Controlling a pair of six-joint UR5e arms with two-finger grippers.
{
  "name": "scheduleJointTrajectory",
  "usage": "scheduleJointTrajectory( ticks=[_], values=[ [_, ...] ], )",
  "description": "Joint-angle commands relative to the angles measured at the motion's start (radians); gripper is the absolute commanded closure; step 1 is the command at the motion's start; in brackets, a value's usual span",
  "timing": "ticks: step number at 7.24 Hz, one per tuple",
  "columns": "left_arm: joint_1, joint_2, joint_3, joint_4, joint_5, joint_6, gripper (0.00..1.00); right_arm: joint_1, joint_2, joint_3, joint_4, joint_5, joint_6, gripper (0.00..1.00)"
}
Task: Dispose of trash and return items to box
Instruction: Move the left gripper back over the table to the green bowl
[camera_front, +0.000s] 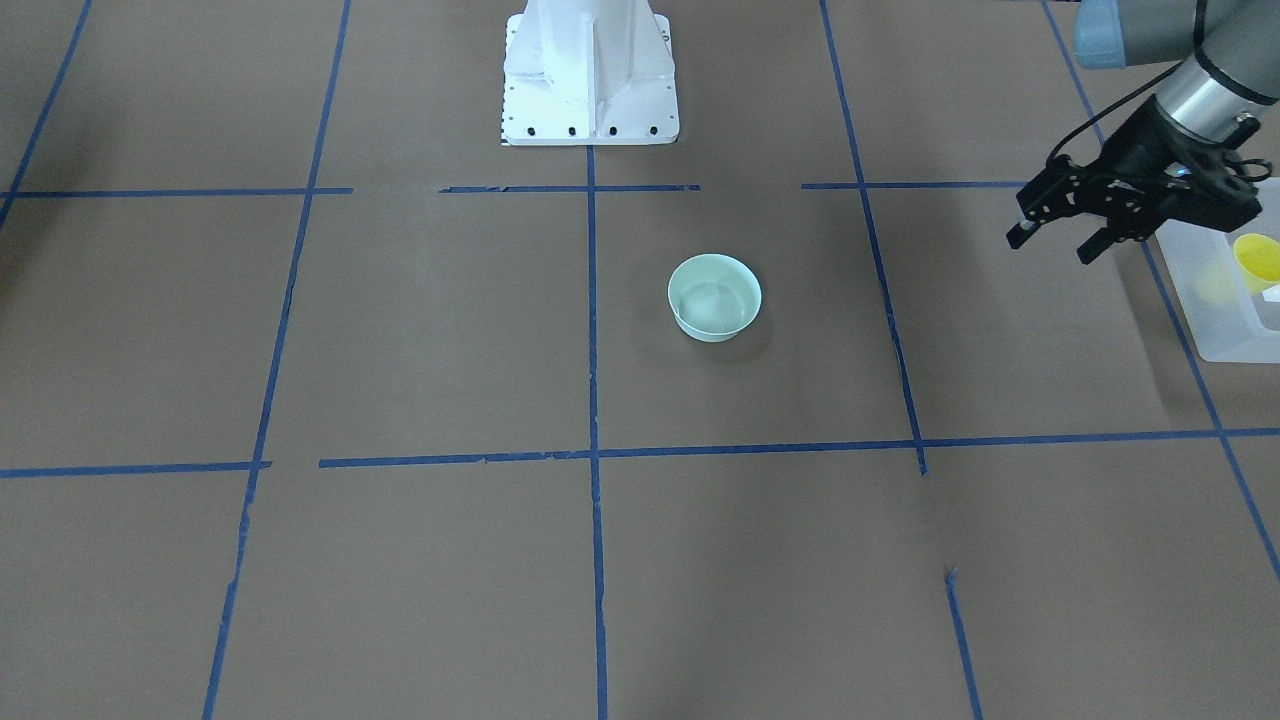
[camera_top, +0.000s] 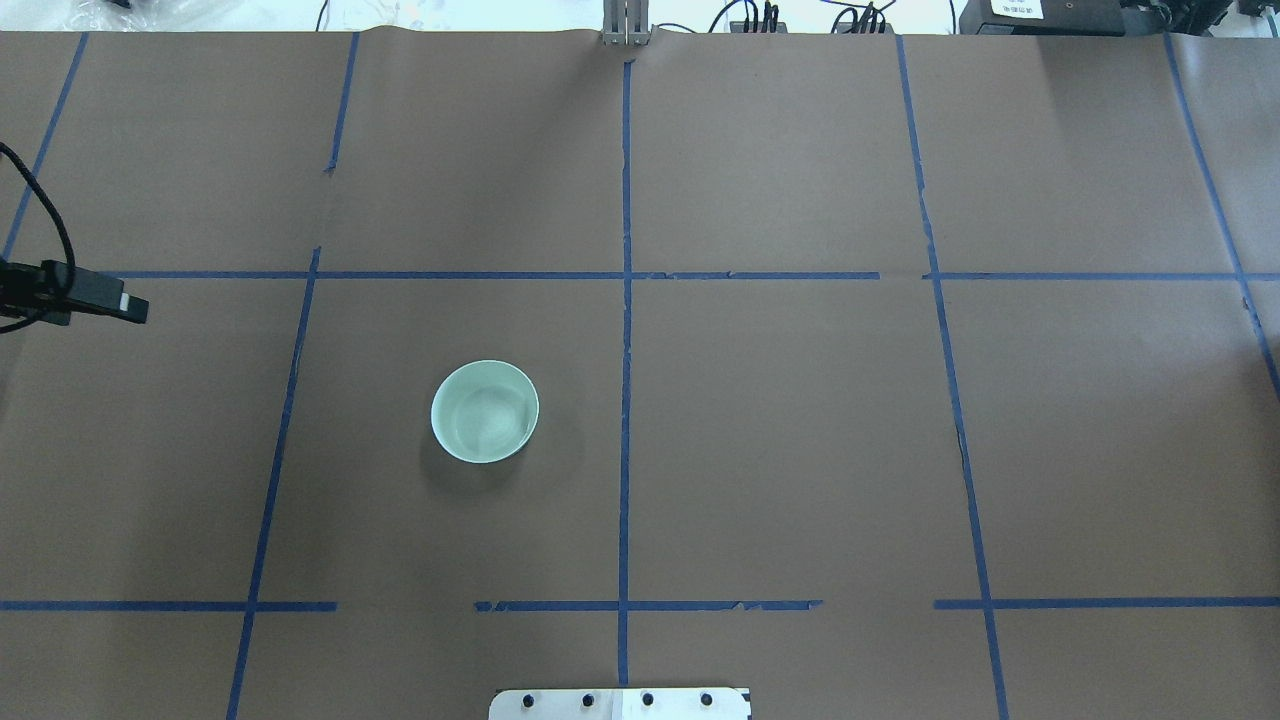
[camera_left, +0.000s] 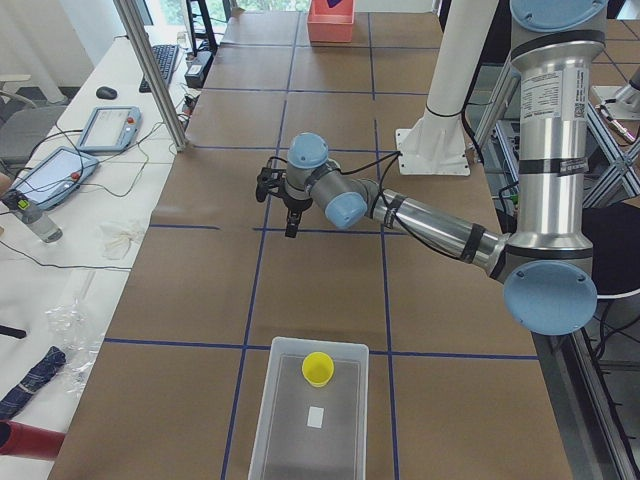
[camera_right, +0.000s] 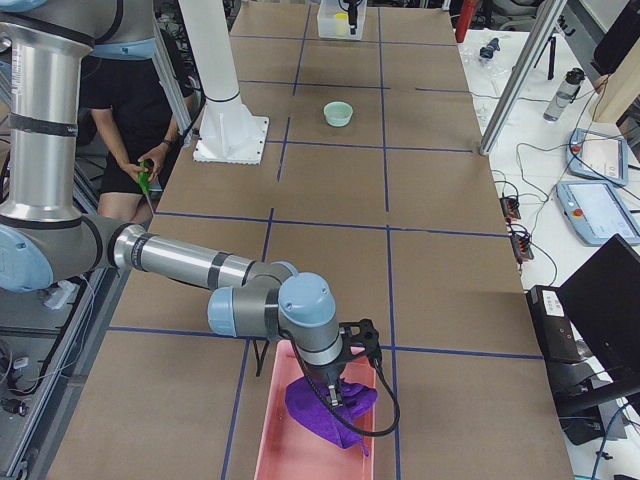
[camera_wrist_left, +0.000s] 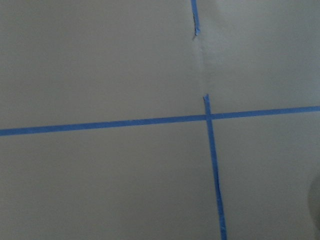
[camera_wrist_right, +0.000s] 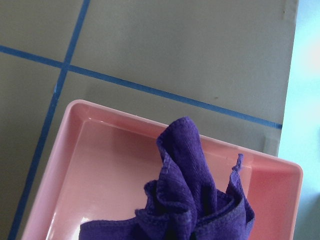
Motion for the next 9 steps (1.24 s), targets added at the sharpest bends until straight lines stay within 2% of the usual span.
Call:
scheduleJointTrajectory(
  ticks=[1, 2, 3, 4, 6, 7, 9],
  values=[
    [0.130, -0.041, -0.023, -0.030, 0.056, -0.168, 0.00, 0.000, 0.002, -0.060, 0.054, 0.000, 0.025, 0.64],
    [0.186, -0.079, -0.023, -0.030, 0.092, -0.243, 0.00, 0.000, -0.007, -0.068, 0.054, 0.006, 0.051, 0.01],
    [0.261, -0.142, -0.011, -0.027, 0.135, -0.336, 0.00, 0.000, -0.004, -0.066, 0.053, 0.017, 0.091, 0.00],
    [0.311, -0.159, -0.012, -0.024, 0.170, -0.392, 0.00, 0.000, -0.001, -0.062, 0.051, 0.053, 0.146, 0.00],
    [0.419, -0.178, 0.003, -0.016, 0.283, -0.455, 0.00, 0.000, 0.019, -0.048, 0.041, 0.186, 0.250, 0.00],
    [0.454, -0.246, 0.049, 0.016, 0.302, -0.501, 0.00, -0.011, 0.021, -0.033, 0.041, 0.221, 0.322, 0.00],
    [0.481, -0.365, 0.092, 0.176, 0.374, -0.504, 0.02, -0.070, 0.021, 0.013, 0.027, 0.261, 0.416, 0.00]
  ],
)
